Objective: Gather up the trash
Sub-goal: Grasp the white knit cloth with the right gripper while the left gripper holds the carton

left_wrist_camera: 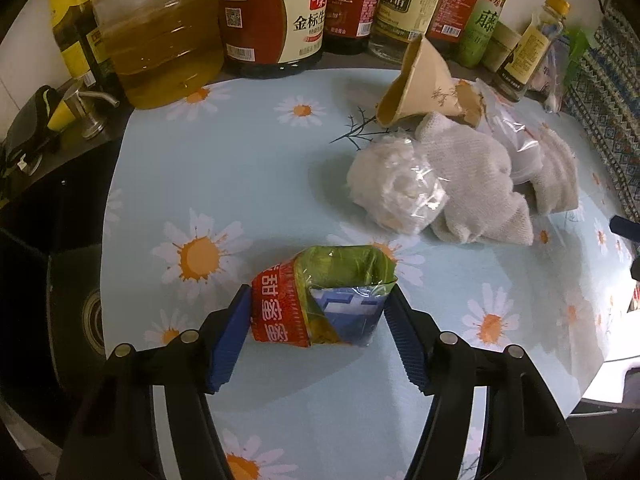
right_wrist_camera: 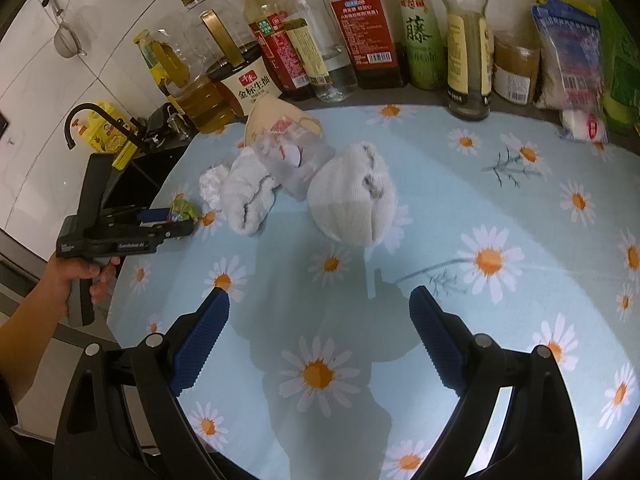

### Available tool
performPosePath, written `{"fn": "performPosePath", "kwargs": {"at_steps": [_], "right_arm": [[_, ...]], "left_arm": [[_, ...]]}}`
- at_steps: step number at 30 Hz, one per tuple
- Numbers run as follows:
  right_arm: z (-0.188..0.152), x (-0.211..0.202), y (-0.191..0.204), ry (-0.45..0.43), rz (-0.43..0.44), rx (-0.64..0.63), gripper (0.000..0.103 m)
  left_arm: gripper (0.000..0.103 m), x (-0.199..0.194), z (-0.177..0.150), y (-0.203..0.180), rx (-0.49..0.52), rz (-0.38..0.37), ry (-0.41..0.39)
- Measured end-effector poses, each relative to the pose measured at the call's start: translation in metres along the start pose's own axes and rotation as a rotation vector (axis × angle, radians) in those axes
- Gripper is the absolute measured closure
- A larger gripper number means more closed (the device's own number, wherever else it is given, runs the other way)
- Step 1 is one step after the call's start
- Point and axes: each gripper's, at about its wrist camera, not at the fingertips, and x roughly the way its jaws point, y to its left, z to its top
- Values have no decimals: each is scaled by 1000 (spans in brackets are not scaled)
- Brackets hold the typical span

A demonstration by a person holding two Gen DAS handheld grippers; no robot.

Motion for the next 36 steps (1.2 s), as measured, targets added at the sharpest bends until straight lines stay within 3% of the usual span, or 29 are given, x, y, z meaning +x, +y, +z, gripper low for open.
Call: {"fn": "performPosePath", "kwargs": {"at_steps": [12,16,21,23,27,36], "right_arm": [[40,34,-15,28,-32,-66,13],[51,45,-24,39,-27,-65,24],[60,58,-37,57,-12,-42,27],[61,64,-41,72,9,-26,35],[60,71,-41,94,40,-30,62],[52,66,-27,72,8,-100,78]], "left_arm": [[39,-33,-30,-15,-86,-43,-48],[39,-41,-36,-23,-114,-59,-64],[39,-49,-43,-34,-138,-73,-69],[39,-50,-46,-36,-148,-75,-68],[39,-51,-53,-41,-166,-83,-61],[39,-50,-62,-46,-174,-93,-55]]}}
